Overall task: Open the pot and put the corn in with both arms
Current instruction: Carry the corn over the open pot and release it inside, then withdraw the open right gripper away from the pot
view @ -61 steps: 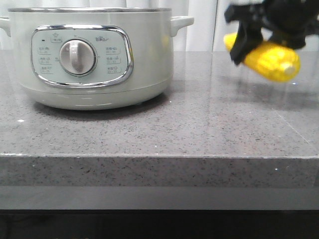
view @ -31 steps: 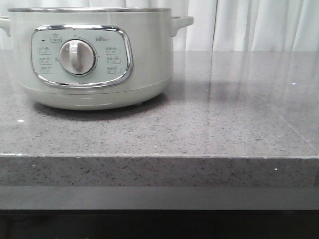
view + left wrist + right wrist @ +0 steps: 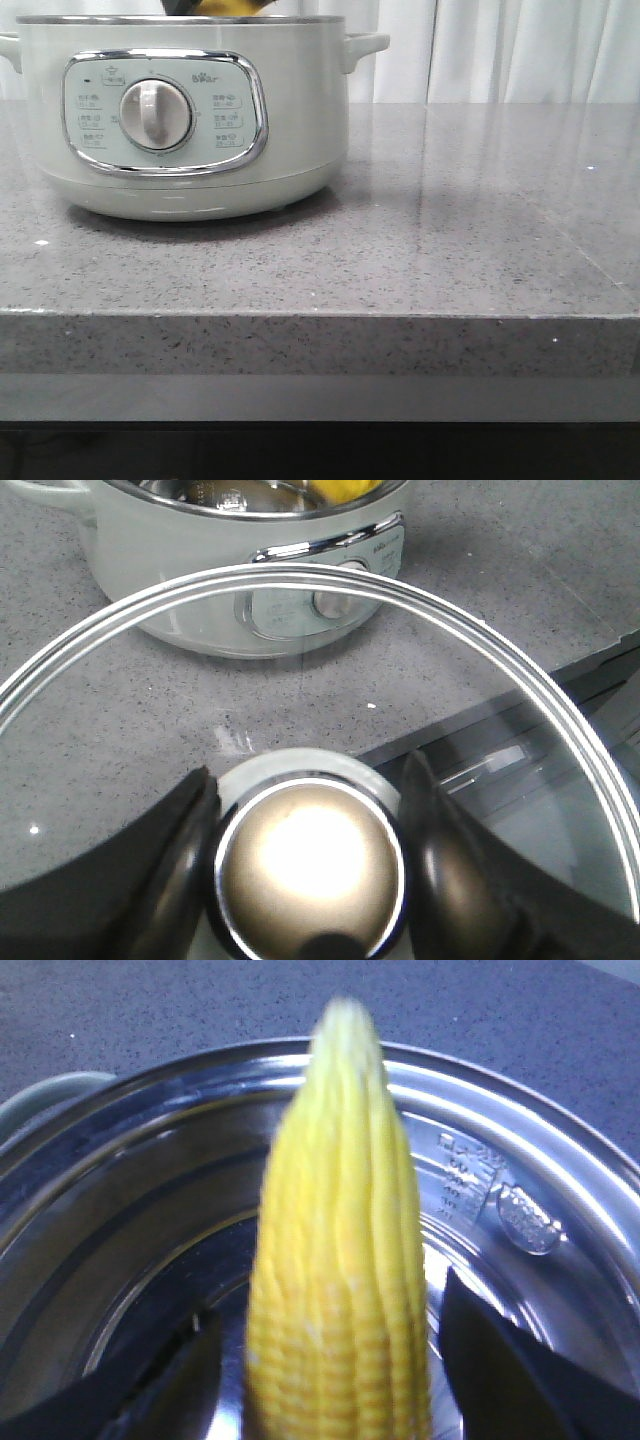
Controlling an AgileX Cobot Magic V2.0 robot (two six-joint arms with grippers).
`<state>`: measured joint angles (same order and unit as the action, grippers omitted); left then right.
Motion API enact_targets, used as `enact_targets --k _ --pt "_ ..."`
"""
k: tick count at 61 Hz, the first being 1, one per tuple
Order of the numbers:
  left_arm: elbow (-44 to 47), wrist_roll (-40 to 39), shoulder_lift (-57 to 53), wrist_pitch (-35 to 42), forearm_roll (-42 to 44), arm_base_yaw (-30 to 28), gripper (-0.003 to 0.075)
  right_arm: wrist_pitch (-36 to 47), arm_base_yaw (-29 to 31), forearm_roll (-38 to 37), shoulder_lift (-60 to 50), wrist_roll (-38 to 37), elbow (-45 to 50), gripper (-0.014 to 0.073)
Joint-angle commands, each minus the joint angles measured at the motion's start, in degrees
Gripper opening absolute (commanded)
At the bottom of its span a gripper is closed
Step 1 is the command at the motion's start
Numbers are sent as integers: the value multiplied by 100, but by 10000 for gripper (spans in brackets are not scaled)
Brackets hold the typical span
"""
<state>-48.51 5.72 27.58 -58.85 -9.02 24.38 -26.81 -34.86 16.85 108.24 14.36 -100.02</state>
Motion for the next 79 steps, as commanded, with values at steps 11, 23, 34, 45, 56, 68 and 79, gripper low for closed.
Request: enact_targets --k 11,23,34,45,56,68,79 --pt "-194 -26 24 699 -164 16 260 338 25 30 -360 48 -255 603" --pt "-194 -26 24 699 -164 16 260 328 53 30 -446 48 -255 486" --pt "-194 -26 24 699 -164 16 260 409 210 23 -650 48 -255 88" --pt "-194 -26 24 699 -164 16 260 370 599 23 -940 48 -255 -64" --pt "-194 -26 24 699 -164 16 260 308 1209 23 -1421 48 -57 -67" --pt "-194 -26 24 699 -164 16 260 864 1991 -64 -2415 48 1234 -67" --pt "-194 -26 24 699 -164 16 260 1183 2558 -127 -3616 61 2920 -67"
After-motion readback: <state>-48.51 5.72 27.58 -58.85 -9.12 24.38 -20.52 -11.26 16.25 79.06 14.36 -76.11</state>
